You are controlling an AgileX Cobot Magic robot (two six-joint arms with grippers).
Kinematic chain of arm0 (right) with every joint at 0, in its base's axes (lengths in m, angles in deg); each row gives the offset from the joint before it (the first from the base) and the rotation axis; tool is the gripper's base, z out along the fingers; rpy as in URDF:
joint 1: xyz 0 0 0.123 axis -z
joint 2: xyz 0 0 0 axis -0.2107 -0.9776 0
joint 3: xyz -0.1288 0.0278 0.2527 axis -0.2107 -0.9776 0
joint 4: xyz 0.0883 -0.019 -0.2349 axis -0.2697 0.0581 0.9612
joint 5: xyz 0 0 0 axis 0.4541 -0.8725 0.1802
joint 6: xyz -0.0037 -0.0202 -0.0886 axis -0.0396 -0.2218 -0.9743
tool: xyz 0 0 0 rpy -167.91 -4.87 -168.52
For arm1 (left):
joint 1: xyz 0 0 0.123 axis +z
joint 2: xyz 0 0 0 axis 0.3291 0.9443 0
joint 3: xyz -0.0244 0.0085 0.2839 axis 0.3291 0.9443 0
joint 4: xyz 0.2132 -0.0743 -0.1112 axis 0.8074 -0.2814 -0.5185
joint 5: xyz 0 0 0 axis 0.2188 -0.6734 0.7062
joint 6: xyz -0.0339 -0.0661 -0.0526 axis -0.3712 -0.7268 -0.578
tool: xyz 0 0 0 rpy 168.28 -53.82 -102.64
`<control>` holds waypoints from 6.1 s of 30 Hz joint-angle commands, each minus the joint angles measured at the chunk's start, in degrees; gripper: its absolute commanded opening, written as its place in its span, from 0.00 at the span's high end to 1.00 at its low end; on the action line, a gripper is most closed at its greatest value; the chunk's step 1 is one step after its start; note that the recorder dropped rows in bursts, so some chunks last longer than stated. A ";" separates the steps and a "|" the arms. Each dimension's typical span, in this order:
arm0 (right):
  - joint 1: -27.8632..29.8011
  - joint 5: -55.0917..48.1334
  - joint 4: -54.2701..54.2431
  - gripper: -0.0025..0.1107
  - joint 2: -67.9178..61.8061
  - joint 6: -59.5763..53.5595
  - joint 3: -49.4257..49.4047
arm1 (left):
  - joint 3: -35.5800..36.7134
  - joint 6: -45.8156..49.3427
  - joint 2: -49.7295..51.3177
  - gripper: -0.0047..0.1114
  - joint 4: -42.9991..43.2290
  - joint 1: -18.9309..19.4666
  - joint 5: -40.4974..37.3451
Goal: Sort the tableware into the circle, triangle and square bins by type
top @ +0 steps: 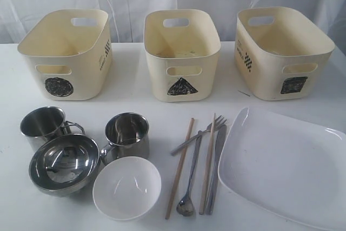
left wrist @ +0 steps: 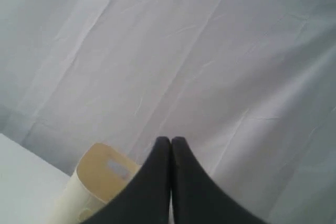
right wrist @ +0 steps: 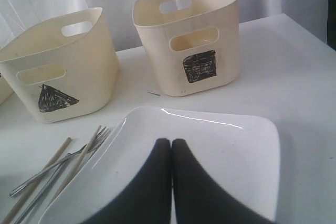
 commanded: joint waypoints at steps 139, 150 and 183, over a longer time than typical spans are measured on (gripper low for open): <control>-0.16 0.49 0.15 0.98 0.26 0.09 -0.31 | -28.14 85.24 47.62 0.96 -39.11 -27.88 -42.79; -0.16 0.49 0.15 0.98 0.26 0.09 -0.31 | -28.14 82.41 56.51 0.96 -39.11 -24.85 -39.76; -0.16 0.49 0.15 0.98 0.26 0.09 -0.31 | -37.67 82.06 74.56 0.43 -45.84 -18.97 -39.48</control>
